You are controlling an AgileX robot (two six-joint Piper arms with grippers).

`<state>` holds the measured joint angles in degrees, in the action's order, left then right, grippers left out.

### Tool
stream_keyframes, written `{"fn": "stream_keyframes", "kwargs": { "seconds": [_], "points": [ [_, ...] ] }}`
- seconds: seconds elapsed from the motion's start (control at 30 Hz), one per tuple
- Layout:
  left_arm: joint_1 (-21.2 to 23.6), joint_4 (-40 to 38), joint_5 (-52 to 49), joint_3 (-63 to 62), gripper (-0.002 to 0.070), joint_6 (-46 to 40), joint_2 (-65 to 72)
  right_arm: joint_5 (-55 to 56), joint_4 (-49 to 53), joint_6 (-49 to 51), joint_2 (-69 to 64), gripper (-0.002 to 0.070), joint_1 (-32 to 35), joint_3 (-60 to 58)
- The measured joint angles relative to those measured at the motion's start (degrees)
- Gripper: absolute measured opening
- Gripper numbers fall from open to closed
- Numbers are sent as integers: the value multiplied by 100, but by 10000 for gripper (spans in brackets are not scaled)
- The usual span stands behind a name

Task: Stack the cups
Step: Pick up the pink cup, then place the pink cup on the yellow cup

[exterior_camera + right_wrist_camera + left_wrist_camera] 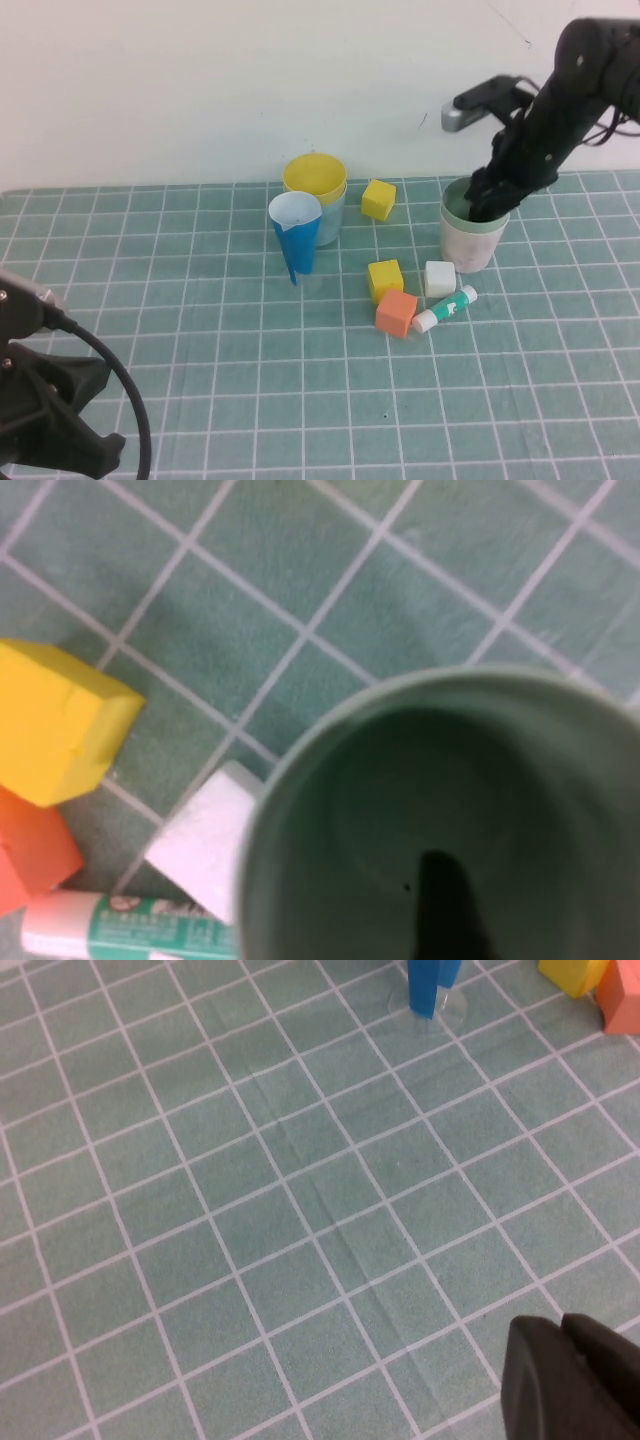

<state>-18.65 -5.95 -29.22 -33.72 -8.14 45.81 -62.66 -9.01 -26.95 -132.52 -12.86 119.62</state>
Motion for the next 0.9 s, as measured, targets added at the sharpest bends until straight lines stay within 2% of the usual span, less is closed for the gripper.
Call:
{"fn": "stream_keyframes", "kwargs": {
  "seconds": [0.07, 0.2, 0.27, 0.43, 0.63, 0.77, 0.9],
  "points": [
    [0, -28, 2, 0, 1, 0, 0, 0, -25, 0, -126, 340, 0, 0],
    [0, -52, 2, 0, 1, 0, 0, 0, -25, 0, -255, 122, 0, 40],
    [0, -77, 2, 0, 1, 0, 0, -97, -34, -39, -265, 53, -10, 205],
    [0, -102, 2, 0, 1, 0, 0, -260, -128, -119, -265, 40, -165, 978],
    [0, -201, 2, 0, 1, 0, 0, 49, -646, -379, -241, 37, -823, 1866],
    [0, -230, -21, 0, 1, 0, 0, 423, -487, -499, -181, 37, -1347, 2036],
    [0, -300, -60, 0, 1, 0, 0, 656, -242, -498, -202, 37, -1524, 2053]
  ]
}}
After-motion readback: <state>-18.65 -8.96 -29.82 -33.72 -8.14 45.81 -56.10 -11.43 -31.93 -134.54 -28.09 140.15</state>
